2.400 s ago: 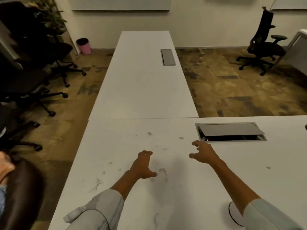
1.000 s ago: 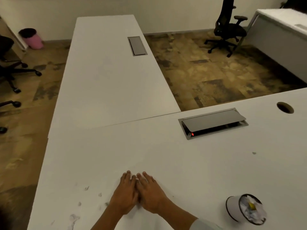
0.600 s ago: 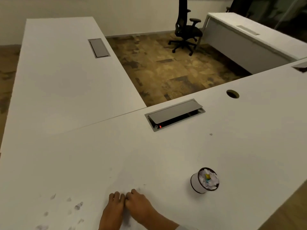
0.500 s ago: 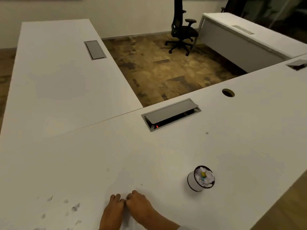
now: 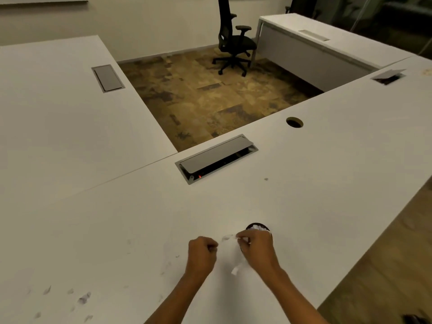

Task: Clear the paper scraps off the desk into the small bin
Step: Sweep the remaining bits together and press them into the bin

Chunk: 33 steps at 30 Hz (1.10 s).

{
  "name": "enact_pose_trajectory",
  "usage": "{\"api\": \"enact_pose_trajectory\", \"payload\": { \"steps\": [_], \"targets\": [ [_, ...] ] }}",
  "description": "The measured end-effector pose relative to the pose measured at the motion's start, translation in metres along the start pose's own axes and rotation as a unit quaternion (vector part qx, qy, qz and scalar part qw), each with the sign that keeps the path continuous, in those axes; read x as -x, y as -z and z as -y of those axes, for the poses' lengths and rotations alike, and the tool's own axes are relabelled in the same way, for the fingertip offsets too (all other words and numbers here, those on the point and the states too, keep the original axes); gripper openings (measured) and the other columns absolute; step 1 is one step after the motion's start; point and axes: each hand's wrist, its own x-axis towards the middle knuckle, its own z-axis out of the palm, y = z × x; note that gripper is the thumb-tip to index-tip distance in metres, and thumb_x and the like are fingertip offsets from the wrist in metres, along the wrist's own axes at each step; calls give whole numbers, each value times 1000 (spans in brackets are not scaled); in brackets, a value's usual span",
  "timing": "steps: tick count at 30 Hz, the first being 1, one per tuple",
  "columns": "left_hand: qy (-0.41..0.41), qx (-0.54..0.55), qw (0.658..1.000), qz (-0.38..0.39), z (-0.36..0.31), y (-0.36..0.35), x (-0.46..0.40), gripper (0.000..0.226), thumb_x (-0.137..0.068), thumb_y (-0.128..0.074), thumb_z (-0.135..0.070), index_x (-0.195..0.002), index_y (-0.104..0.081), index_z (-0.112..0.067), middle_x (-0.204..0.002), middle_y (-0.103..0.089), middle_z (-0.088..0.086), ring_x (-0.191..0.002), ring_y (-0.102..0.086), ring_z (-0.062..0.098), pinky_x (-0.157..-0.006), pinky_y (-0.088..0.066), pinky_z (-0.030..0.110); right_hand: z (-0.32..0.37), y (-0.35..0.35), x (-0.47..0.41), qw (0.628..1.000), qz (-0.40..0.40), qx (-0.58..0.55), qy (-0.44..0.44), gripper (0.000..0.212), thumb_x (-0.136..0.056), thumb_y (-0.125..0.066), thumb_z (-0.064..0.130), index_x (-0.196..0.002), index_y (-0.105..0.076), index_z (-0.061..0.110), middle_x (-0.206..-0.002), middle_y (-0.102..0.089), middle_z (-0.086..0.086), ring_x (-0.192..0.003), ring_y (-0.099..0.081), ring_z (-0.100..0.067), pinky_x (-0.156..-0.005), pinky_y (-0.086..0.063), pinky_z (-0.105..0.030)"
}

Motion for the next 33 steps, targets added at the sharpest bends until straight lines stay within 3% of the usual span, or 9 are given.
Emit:
{"api": "enact_pose_trajectory", "payload": {
  "steps": [4,8,14,19,23,26,29,30,33],
  "targets": [
    [-28,40,998,35,-57,-35,-10,12,-78,-64,-1,-78,-76,-4,-74,-74,11,-63,-64,14,-56,-43,11,-29,33,-13,998,-4,41,-46,11,-85,-69,11,-92,-78,13,-94,-72,-5,-82,-67,-16,-66,-47,-12],
    [-44,57,994,86,-93,-60,-18,11,-78,-61,-4,-73,-70,-2,-64,-66,8,-48,-49,4,-48,-36,9,-42,47,-26,994,16,81,-73,18,-82,-62,8,-79,-76,17,-72,-67,-2,-65,-65,-19,-63,-56,-33],
    [-56,6,991,123,-105,-71,-25,9,-82,-60,-9,-85,-68,-5,-86,-72,12,-66,-56,12,-55,-38,8,-46,55,-40,993,25,97,-64,12,-82,-65,18,-80,-73,27,-74,-70,6,-60,-61,-9,-50,-44,-17],
    [-91,-15,987,129,-102,-71,-22,21,-84,-53,-7,-101,-65,-5,-98,-72,11,-77,-60,13,-64,-44,9,-50,57,-50,993,48,96,-54,2,-79,-70,21,-77,-70,22,-69,-66,4,-56,-58,-11,-48,-42,-17],
    [-104,7,977,185,-97,-83,-10,29,-92,-44,-13,-121,-47,-12,-113,-63,10,-100,-63,21,-89,-54,38,-53,52,-53,991,70,94,-61,18,-79,-59,7,-62,-63,10,-54,-56,1,-44,-42,-6,-46,-37,-20],
    [-112,-113,966,202,-86,-97,-4,55,-97,-35,-23,-147,-15,-13,-155,-25,11,-145,-20,32,-121,-16,51,-57,48,-53,987,110,101,-55,27,-82,-52,3,-60,-61,14,-55,-56,-1,-46,-43,-7,-51,-41,-24],
    [-157,-254,935,192,-73,-103,-1,70,-96,-30,-37,-150,9,-14,-160,12,8,-136,39,23,-108,31,45,-63,45,-58,980,141,120,-68,17,-84,-58,7,-82,-75,8,-80,-74,-8,-60,-61,-15,-59,-48,-23],
    [-178,-291,924,174,-71,-104,1,74,-94,-33,-41,-150,6,-11,-160,10,12,-131,46,23,-104,33,46,-64,45,-59,979,143,121,-78,15,-84,-61,10,-85,-76,10,-83,-74,-6,-62,-61,-15,-61,-48,-23],
    [-170,-400,892,127,-71,-101,4,92,-80,-40,-57,-146,-10,0,-157,2,23,-135,41,30,-105,8,55,-69,46,-60,980,124,142,-61,9,-83,-68,18,-86,-76,15,-82,-69,1,-66,-61,-13,-66,-53,-24]
  ]
}}
